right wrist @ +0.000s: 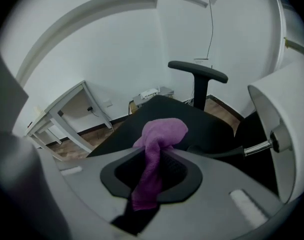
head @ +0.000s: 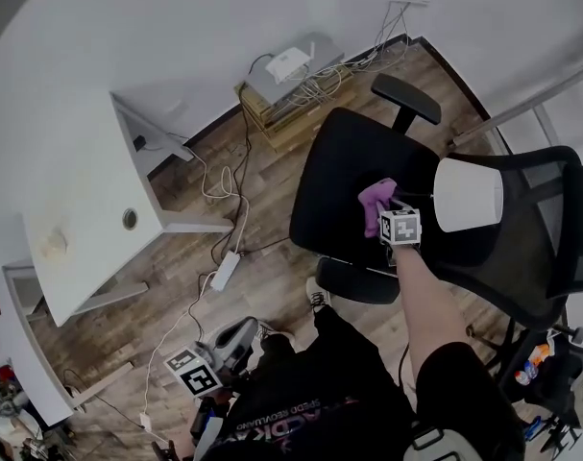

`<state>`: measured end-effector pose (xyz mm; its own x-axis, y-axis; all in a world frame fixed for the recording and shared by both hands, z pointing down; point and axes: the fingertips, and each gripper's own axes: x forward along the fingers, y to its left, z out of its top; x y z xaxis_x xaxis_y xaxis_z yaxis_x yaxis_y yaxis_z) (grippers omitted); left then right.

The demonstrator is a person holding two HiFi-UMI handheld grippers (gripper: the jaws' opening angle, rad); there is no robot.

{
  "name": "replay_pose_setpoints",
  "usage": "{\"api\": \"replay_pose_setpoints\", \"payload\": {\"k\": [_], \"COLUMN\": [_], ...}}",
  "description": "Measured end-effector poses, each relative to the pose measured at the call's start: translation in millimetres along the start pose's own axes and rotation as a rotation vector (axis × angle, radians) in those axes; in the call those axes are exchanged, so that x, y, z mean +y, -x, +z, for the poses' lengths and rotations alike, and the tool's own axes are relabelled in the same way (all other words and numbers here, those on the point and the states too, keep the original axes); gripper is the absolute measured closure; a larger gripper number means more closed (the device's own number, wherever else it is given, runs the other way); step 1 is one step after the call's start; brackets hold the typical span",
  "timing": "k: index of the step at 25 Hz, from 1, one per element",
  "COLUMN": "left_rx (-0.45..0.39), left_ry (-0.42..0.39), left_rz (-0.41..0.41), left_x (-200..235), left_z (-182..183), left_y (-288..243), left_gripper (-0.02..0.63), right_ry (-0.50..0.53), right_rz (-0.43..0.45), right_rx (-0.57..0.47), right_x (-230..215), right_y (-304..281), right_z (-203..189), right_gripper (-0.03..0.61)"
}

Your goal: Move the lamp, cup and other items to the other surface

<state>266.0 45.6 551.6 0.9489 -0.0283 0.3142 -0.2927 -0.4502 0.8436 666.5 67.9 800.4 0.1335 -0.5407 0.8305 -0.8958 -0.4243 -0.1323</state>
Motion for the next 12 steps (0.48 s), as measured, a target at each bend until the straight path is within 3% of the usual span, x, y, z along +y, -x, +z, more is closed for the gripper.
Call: {"api": "replay_pose_setpoints", "payload": {"k": [12], "left_rx": [0.04], "left_ry": [0.054], "left_rz": [0.124], "left_x": [13.8], "left_z": [-31.2], "left_y": [15.1], "left_gripper": [0.615], "right_ry": [-0.024], "right_rz": [-0.011], "right_rx": [0.088], "right_x": [-9.4], "right_y": [-53.8], "right_z": [-16.6], "right_gripper": [0.502]}}
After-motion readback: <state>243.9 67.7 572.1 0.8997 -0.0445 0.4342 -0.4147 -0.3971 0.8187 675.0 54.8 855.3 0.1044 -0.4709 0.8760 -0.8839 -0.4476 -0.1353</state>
